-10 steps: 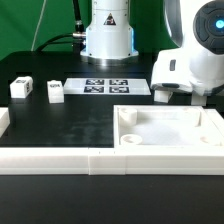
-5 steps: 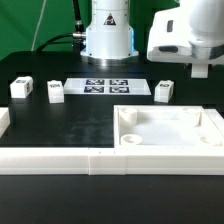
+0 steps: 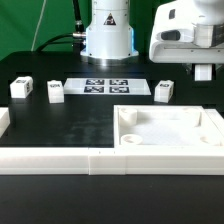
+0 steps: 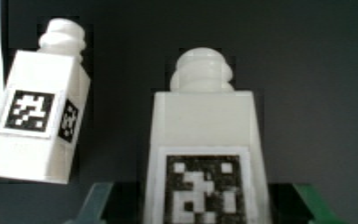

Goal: Assemble one leg

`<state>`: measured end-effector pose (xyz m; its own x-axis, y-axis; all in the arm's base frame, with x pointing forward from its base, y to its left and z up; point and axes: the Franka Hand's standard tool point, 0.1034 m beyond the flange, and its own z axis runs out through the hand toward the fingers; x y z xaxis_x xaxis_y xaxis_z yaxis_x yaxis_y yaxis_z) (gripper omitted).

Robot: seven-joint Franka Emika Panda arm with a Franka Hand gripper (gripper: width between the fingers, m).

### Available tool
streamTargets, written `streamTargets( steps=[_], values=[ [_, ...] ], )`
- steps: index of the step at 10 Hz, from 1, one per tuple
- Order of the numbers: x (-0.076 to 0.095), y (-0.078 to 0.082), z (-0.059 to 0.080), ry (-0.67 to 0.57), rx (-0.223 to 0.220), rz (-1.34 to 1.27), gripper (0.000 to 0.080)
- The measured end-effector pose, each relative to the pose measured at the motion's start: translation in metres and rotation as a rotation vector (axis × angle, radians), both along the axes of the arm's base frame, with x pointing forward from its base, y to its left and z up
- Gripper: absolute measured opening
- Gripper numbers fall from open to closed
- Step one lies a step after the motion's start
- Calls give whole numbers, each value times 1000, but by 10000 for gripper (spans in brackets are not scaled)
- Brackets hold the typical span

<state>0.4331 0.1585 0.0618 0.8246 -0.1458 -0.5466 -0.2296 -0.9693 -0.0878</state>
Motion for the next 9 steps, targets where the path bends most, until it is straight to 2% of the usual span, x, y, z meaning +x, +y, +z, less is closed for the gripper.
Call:
streamTargets(
  steps=[1, 4, 5, 8, 9],
  values=[
    [11, -10, 2, -99, -19, 18, 291],
    [23, -33, 28, -368, -41, 126, 291],
    [34, -39, 35, -492, -54, 134, 291],
    [33, -33, 32, -774, -72, 115, 291],
    [31, -32, 31, -822, -73, 116, 291]
  ],
)
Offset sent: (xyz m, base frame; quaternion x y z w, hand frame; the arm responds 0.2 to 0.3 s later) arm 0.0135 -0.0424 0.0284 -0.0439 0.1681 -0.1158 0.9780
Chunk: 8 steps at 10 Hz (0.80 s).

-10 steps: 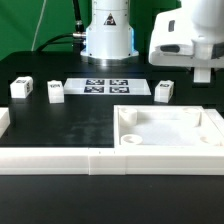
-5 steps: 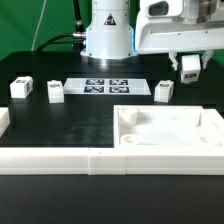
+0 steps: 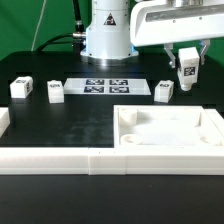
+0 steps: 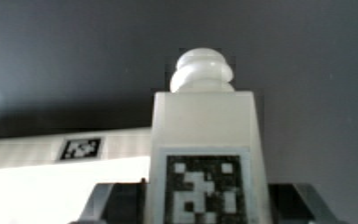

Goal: Assemble one leg

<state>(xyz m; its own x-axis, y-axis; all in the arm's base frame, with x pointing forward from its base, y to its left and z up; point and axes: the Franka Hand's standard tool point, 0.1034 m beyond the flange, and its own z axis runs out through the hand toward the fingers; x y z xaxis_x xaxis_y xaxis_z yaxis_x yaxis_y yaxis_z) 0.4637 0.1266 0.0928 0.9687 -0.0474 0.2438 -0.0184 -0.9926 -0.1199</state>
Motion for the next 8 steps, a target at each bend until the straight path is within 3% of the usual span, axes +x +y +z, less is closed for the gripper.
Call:
streamTargets(
  steps=[2, 4, 6, 8],
  values=[
    [7, 10, -1, -122, -21, 94, 291],
    [29, -1, 5, -162, -64, 183, 291],
    [50, 0, 10, -192, -79, 226, 291],
    [46, 0, 7, -184, -80, 226, 291]
  ],
)
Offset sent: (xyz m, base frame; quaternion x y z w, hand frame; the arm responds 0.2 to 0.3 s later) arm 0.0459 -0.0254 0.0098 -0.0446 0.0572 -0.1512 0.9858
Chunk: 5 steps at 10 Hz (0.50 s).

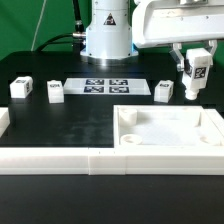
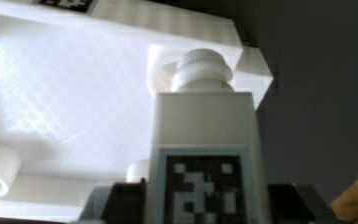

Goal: Assemble one leg

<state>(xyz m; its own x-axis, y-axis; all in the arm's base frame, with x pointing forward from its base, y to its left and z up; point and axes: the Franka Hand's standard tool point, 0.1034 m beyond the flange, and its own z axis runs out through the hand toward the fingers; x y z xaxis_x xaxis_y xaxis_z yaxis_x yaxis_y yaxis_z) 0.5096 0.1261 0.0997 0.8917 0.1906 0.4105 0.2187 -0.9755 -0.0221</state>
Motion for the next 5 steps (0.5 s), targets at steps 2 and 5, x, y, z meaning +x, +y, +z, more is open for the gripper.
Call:
streamTargets(
  steps=[2, 5],
  values=[
    [0, -1, -1, 2, 0, -1, 291],
    [38, -1, -4, -19, -3, 14, 291]
  ],
)
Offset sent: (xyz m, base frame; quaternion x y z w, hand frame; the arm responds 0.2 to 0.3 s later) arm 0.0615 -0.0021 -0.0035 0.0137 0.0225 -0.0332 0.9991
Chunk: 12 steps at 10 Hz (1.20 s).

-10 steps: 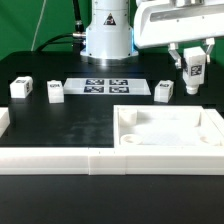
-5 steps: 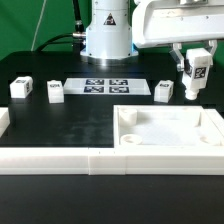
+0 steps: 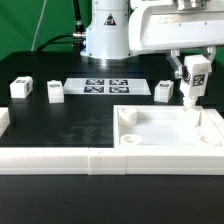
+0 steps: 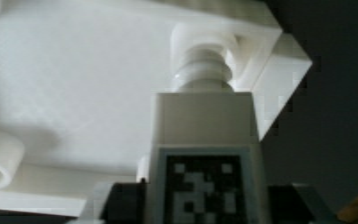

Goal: Assemble one leg

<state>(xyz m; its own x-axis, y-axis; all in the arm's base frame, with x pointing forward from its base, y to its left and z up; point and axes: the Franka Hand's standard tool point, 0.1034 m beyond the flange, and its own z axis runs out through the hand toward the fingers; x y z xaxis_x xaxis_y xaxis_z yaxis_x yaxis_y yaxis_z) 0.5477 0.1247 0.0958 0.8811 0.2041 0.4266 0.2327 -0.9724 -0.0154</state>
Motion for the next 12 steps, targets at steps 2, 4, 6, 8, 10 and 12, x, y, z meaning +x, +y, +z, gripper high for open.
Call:
streamTargets(
  steps=[2, 4, 6, 8, 10, 12],
  values=[
    [23, 4, -1, -15, 8, -2, 291],
    [40, 6, -1, -29, 8, 6, 291],
    [51, -1, 0, -73, -7, 26, 291],
    [50, 0, -2, -68, -7, 27, 291],
    [54, -2, -2, -73, -14, 38, 291],
    [72, -4, -4, -75, -12, 36, 291]
  ],
)
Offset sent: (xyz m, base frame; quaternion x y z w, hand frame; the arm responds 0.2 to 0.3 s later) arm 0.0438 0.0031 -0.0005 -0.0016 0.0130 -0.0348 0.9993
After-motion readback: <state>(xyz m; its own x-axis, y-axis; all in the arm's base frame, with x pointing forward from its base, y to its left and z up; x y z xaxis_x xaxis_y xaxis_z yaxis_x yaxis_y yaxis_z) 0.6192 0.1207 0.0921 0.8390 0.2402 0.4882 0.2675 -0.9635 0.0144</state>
